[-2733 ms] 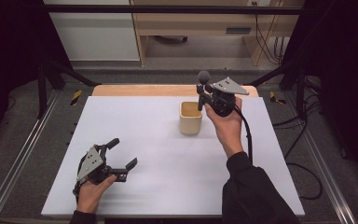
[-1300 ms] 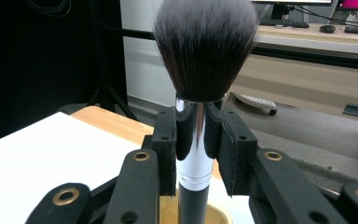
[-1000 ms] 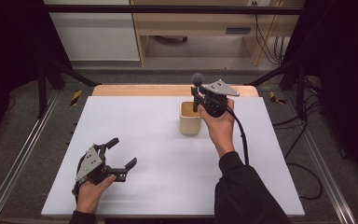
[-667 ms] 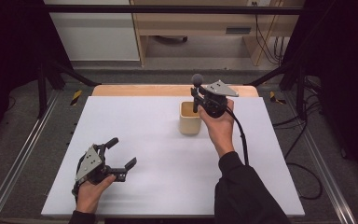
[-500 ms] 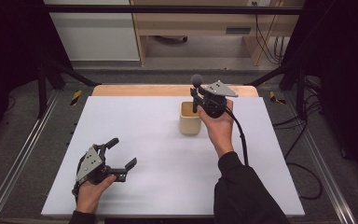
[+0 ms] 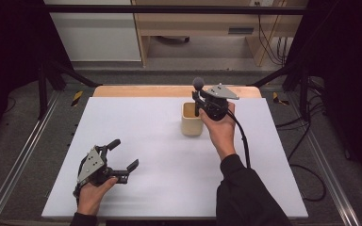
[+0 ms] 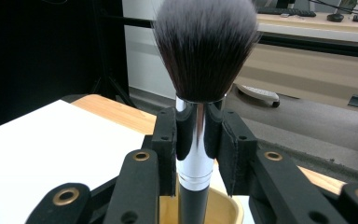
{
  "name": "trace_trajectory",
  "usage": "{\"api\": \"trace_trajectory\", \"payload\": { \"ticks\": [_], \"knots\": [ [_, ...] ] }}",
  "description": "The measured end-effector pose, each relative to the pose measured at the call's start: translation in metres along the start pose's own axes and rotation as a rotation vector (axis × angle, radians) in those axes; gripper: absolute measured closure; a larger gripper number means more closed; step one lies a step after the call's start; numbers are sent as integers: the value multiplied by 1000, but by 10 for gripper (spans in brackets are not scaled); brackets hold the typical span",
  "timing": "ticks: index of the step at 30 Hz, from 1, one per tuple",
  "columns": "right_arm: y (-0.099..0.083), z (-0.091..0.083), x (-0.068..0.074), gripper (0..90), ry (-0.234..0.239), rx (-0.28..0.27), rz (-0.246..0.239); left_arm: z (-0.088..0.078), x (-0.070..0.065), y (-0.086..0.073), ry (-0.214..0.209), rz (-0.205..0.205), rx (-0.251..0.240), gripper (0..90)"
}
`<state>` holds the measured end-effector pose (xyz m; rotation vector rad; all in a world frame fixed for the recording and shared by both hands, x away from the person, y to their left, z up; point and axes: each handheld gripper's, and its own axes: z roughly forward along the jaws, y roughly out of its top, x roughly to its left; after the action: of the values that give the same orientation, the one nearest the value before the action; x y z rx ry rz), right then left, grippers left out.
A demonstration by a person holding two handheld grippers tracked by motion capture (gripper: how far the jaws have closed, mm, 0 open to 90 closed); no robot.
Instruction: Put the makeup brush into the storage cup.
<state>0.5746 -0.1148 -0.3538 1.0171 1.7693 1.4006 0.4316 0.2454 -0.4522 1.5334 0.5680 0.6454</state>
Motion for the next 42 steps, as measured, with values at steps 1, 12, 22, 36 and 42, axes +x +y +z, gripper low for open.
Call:
{"api": "trace_trajectory", "payload": {
  "ticks": [1, 12, 22, 36, 42],
  "knots": [
    [-1, 0, 0, 707, 1, 2, 6, 0, 0, 0, 0, 0, 0, 17],
    [-6, 4, 3, 707, 8, 11, 6, 0, 1, 0, 0, -2, 1, 17],
    [-10, 7, 4, 707, 2, 24, -5, -1, 1, 0, 1, -3, 2, 17],
    [-20, 8, 1, 706, 0, 37, 13, 0, 1, 0, 1, -3, 4, 17],
    [-19, 7, 4, 495, -4, 53, 9, -1, 1, 0, 2, -3, 0, 17]
  ]
}}
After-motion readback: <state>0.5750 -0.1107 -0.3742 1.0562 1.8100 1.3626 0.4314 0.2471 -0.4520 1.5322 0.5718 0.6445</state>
